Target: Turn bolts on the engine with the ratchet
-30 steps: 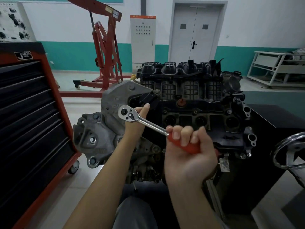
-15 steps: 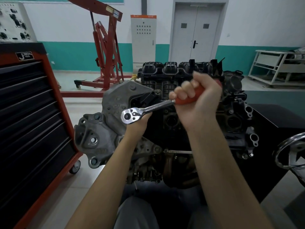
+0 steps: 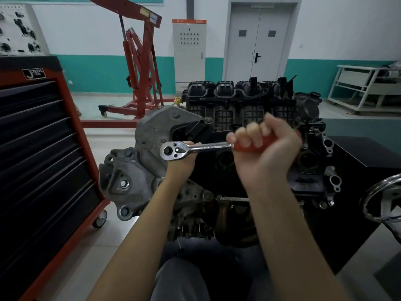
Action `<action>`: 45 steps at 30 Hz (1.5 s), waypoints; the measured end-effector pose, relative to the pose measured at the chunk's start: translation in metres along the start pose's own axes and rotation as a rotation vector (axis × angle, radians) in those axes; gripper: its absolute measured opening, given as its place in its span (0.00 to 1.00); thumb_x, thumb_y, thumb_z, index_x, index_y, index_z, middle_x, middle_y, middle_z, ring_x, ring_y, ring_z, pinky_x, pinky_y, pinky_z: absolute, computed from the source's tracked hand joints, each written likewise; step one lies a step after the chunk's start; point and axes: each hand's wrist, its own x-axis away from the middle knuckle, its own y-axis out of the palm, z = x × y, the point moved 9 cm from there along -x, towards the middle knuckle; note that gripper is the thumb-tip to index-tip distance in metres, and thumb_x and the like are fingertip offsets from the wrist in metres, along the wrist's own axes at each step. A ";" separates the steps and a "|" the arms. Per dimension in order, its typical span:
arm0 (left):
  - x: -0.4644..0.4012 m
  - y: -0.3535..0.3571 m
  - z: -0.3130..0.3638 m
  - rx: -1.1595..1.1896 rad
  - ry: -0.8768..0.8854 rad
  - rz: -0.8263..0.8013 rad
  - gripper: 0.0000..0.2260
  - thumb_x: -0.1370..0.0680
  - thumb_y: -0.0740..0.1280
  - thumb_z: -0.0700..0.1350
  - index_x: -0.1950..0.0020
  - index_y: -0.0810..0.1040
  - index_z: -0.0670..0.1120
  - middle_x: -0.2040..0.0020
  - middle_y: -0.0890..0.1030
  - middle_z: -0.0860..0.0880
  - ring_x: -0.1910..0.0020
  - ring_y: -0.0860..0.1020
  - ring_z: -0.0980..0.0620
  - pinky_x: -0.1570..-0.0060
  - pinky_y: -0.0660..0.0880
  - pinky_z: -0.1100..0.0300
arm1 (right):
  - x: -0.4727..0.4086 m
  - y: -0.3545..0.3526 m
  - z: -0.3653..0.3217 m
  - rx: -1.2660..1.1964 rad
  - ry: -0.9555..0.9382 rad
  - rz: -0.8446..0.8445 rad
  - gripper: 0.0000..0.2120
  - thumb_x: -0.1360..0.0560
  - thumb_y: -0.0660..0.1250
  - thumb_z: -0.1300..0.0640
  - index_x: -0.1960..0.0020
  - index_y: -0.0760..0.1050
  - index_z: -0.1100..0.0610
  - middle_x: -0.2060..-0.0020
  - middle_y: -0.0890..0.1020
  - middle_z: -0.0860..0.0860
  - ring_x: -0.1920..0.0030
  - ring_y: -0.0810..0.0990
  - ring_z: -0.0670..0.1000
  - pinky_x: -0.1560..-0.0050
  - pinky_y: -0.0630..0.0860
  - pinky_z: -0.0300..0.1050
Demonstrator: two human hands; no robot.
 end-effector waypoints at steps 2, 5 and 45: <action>0.000 -0.002 -0.011 0.033 -0.107 0.035 0.18 0.27 0.69 0.44 0.76 0.72 0.54 0.76 0.70 0.59 0.74 0.68 0.61 0.69 0.68 0.67 | -0.021 0.015 0.001 0.082 0.088 -0.034 0.16 0.29 0.58 0.63 0.74 0.61 0.54 0.81 0.60 0.48 0.79 0.60 0.49 0.74 0.67 0.39; -0.001 0.004 -0.012 -0.008 -0.133 -0.049 0.17 0.31 0.66 0.52 0.78 0.66 0.55 0.77 0.64 0.59 0.77 0.62 0.61 0.74 0.61 0.67 | -0.042 0.029 0.006 0.160 0.194 -0.061 0.18 0.25 0.56 0.63 0.73 0.61 0.55 0.82 0.61 0.48 0.80 0.60 0.48 0.75 0.66 0.37; 0.000 0.002 0.017 0.037 0.066 -0.006 0.23 0.21 0.66 0.37 0.74 0.62 0.45 0.79 0.62 0.56 0.80 0.60 0.60 0.75 0.59 0.69 | 0.044 -0.024 0.013 -0.148 -0.125 0.036 0.16 0.29 0.59 0.59 0.75 0.65 0.54 0.80 0.65 0.50 0.75 0.67 0.51 0.65 0.74 0.45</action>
